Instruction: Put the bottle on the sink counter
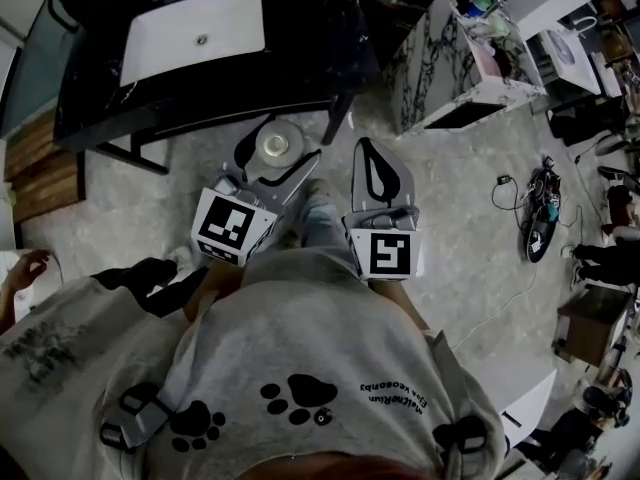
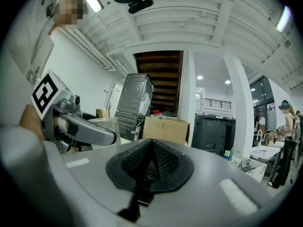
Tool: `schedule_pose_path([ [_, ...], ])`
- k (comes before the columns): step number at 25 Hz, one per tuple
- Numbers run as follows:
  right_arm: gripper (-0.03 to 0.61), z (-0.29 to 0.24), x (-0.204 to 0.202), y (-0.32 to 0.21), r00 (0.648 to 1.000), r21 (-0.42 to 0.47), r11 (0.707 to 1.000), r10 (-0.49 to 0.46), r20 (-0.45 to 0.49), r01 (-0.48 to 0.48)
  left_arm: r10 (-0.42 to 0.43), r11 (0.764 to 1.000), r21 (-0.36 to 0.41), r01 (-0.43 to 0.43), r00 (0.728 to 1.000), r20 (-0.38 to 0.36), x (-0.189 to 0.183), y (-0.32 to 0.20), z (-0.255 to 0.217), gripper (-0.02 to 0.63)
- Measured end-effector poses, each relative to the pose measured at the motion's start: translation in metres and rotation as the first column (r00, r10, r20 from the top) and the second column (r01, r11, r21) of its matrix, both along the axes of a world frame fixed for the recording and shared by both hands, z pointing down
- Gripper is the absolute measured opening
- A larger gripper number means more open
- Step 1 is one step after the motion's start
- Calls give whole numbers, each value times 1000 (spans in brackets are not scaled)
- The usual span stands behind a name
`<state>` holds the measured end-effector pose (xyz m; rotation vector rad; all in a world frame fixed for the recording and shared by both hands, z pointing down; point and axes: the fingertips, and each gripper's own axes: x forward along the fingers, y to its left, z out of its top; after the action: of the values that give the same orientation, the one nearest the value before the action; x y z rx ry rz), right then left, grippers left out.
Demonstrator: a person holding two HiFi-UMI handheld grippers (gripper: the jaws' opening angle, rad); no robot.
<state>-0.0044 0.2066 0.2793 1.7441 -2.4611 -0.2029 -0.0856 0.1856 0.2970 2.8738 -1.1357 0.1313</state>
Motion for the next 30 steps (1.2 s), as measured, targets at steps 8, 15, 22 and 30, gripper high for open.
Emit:
schedule_pose_path([
  [8, 2, 1, 25, -86, 999, -9, 999, -41, -4, 41, -17, 1000, -6, 17, 1000, 2, 27, -79, 2, 341],
  [15, 2, 1, 55, -155, 997, -18, 997, -78, -5, 78, -67, 998, -4, 67, 998, -3, 50, -145, -2, 341],
  [22, 2, 0, 72, -211, 990, 2, 990, -139, -7, 139, -127, 992, 6, 127, 992, 2, 63, -197, -3, 341],
  [30, 2, 9, 89, -242, 989, -22, 989, -149, 21, 149, -165, 986, 1, 165, 986, 17, 70, -232, -1, 341],
])
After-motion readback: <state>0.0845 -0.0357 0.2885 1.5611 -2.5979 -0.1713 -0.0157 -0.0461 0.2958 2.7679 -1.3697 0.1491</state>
